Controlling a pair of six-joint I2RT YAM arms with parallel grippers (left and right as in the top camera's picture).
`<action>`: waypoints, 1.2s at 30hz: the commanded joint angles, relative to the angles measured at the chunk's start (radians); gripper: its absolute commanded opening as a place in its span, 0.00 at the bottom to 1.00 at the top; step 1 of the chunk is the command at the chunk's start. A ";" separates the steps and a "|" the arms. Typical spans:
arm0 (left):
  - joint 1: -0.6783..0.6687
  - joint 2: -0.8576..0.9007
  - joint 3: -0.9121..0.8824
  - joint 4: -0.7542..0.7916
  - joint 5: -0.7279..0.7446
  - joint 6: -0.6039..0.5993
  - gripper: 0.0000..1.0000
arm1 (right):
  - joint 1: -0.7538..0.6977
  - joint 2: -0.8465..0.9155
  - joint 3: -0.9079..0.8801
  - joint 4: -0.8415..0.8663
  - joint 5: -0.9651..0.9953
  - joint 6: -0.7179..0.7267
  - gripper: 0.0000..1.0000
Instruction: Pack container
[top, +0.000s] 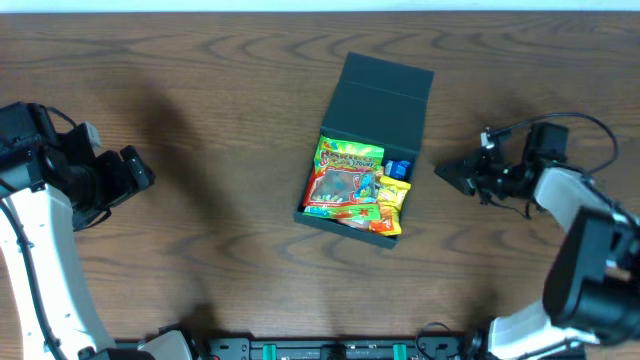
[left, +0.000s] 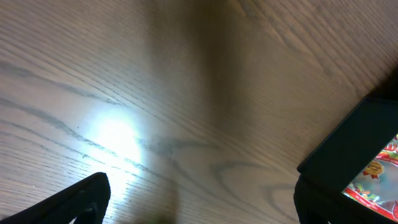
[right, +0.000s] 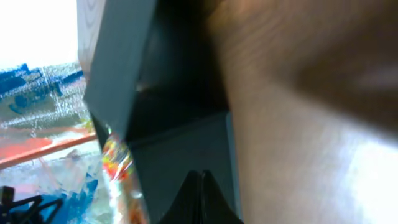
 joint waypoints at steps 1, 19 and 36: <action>0.004 0.002 0.003 -0.003 -0.012 0.011 0.95 | -0.005 0.062 -0.006 0.083 -0.040 0.005 0.01; 0.004 0.002 0.003 -0.003 -0.012 0.011 0.95 | 0.127 0.319 -0.005 0.646 -0.002 0.339 0.01; 0.004 0.002 0.003 -0.003 -0.012 0.011 0.95 | 0.238 0.385 0.038 1.191 -0.102 0.612 0.01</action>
